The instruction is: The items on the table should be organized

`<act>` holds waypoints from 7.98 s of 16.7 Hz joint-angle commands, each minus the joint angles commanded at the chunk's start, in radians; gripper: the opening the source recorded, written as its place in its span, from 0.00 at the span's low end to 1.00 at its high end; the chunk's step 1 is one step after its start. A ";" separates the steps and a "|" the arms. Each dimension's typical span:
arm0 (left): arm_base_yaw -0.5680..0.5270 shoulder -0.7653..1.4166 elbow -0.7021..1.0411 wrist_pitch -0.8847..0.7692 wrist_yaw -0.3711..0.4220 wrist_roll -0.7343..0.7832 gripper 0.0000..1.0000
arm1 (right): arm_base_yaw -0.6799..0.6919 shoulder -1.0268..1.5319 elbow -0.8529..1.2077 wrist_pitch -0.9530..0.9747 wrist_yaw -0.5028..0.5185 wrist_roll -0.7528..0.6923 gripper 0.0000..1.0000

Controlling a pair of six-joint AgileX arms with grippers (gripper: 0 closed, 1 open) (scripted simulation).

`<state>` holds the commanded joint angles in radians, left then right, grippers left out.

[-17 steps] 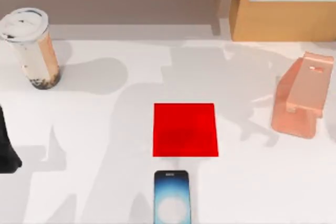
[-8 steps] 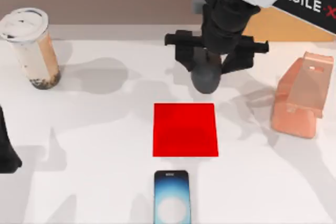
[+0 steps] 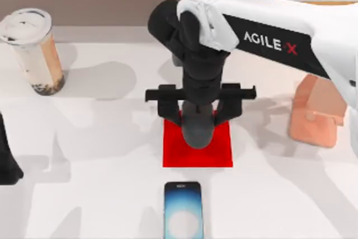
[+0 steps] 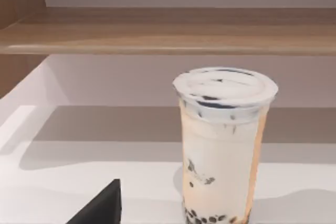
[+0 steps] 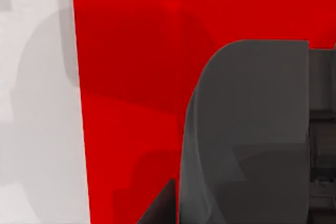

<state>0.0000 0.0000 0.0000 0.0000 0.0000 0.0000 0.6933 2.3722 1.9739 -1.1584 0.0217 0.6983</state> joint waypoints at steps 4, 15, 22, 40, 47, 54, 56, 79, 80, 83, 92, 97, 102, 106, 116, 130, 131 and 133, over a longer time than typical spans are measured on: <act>0.000 0.000 0.000 0.000 0.000 0.000 1.00 | -0.004 -0.003 0.001 0.002 -0.003 0.001 0.00; 0.000 0.000 0.000 0.000 0.000 0.000 1.00 | 0.000 0.008 -0.025 0.034 0.000 0.000 0.23; 0.000 0.000 0.000 0.000 0.000 0.000 1.00 | 0.000 0.008 -0.025 0.034 0.000 0.000 0.75; 0.000 0.000 0.000 0.000 0.000 0.000 1.00 | 0.055 -0.079 -0.076 0.042 0.000 0.056 1.00; 0.000 0.000 0.000 0.000 0.000 0.000 1.00 | 0.214 -0.244 -0.289 0.071 -0.010 0.210 1.00; 0.000 0.000 0.000 0.000 0.000 0.000 1.00 | 0.334 -0.358 -0.464 0.095 -0.020 0.327 1.00; 0.000 0.000 0.000 0.000 0.000 0.000 1.00 | 0.341 -0.365 -0.474 0.096 -0.020 0.334 1.00; 0.000 0.000 0.000 0.000 0.000 0.000 1.00 | 0.343 -0.263 -0.619 0.342 -0.020 0.337 0.62; 0.000 0.000 0.000 0.000 0.000 0.000 1.00 | 0.343 -0.263 -0.619 0.342 -0.020 0.337 0.55; 0.000 0.000 0.000 0.000 0.000 0.000 1.00 | 0.343 -0.263 -0.619 0.342 -0.020 0.337 0.32; 0.000 0.000 0.000 0.000 0.000 0.000 1.00 | 0.343 -0.263 -0.619 0.342 -0.020 0.337 0.00; 0.000 0.000 0.000 0.000 0.000 0.000 1.00 | 0.339 -0.296 -0.611 0.312 -0.007 0.326 0.00; 0.000 0.000 0.000 0.000 0.000 0.000 1.00 | 0.339 -0.336 -0.561 0.215 -0.008 0.325 0.00; 0.000 0.000 0.000 0.000 0.000 0.000 1.00 | 0.339 -0.336 -0.560 0.213 -0.008 0.326 0.00; 0.000 0.000 0.000 0.000 0.000 0.000 1.00 | 0.131 -0.674 -0.806 0.585 0.338 0.229 0.00; 0.000 0.000 0.000 0.000 0.000 0.000 1.00 | -0.034 -1.149 -1.266 0.968 0.772 -0.128 0.00; 0.000 0.000 0.000 0.000 0.000 0.000 1.00 | -0.034 -1.150 -1.267 0.969 0.772 -0.129 0.00; 0.000 0.000 0.000 0.000 0.000 0.000 1.00 | -0.034 -1.150 -1.267 0.969 0.772 -0.129 0.00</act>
<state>0.0000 0.0000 0.0000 0.0000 0.0000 0.0000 0.6593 1.2226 0.7073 -0.1898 0.7939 0.5695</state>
